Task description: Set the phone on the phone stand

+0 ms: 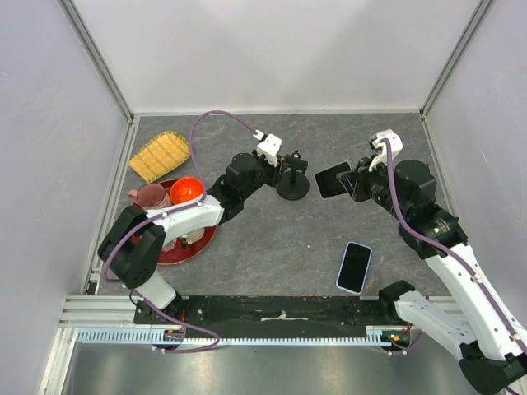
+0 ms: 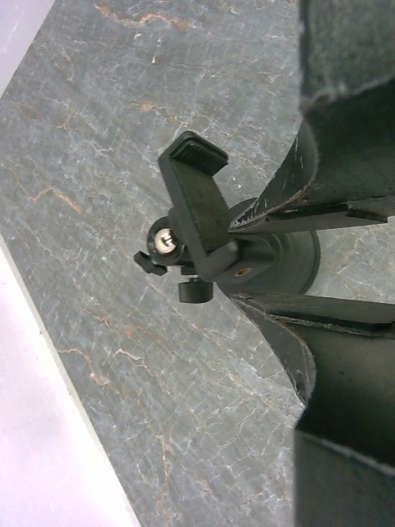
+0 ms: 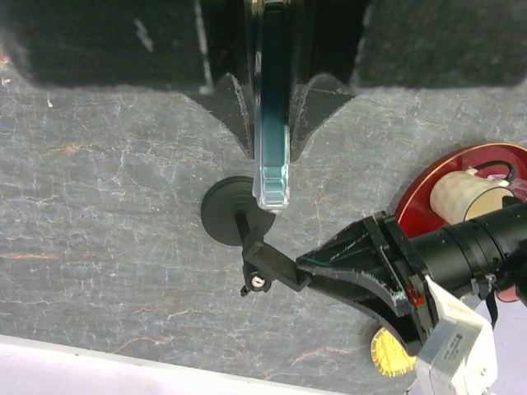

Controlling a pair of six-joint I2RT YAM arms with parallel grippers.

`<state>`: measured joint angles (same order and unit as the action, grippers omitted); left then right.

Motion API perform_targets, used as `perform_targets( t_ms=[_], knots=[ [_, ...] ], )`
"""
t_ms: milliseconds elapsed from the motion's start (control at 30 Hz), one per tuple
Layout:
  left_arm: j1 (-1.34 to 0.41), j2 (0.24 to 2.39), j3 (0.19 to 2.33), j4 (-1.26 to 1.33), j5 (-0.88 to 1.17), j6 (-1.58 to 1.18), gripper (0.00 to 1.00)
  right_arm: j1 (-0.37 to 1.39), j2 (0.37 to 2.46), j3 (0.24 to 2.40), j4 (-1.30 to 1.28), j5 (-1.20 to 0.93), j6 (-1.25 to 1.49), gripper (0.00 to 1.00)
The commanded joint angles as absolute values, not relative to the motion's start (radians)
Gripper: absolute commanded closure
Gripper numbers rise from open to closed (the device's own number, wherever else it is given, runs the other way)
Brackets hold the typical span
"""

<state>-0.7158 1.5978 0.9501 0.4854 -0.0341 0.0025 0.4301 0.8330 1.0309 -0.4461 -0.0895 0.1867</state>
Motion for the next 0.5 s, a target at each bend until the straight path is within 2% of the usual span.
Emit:
perform_targets(
  t_ms=[0,67,167,200,300,467],
  knots=[
    [-0.723,1.628,1.019,0.548,-0.064,0.052,0.61,0.431,0.819,1.035,-0.362,-0.103,0.169,1.0],
    [-0.721,1.635,1.031,0.546,-0.057,0.049,0.63,0.433,0.825,1.037,-0.36,-0.113,0.164,1.0],
    [-0.722,1.644,1.04,0.537,-0.057,0.052,0.69,0.433,0.842,1.046,-0.367,-0.12,0.16,1.0],
    [-0.721,1.646,1.04,0.537,-0.058,0.057,0.76,0.434,0.845,1.049,-0.367,-0.124,0.16,1.0],
    [-0.722,1.644,1.039,0.531,-0.064,0.067,0.8,0.433,0.857,1.071,-0.37,-0.143,0.153,1.0],
    [-0.722,1.64,1.032,0.523,-0.064,0.069,0.75,0.433,0.882,1.086,-0.368,-0.155,0.147,1.0]
  ],
)
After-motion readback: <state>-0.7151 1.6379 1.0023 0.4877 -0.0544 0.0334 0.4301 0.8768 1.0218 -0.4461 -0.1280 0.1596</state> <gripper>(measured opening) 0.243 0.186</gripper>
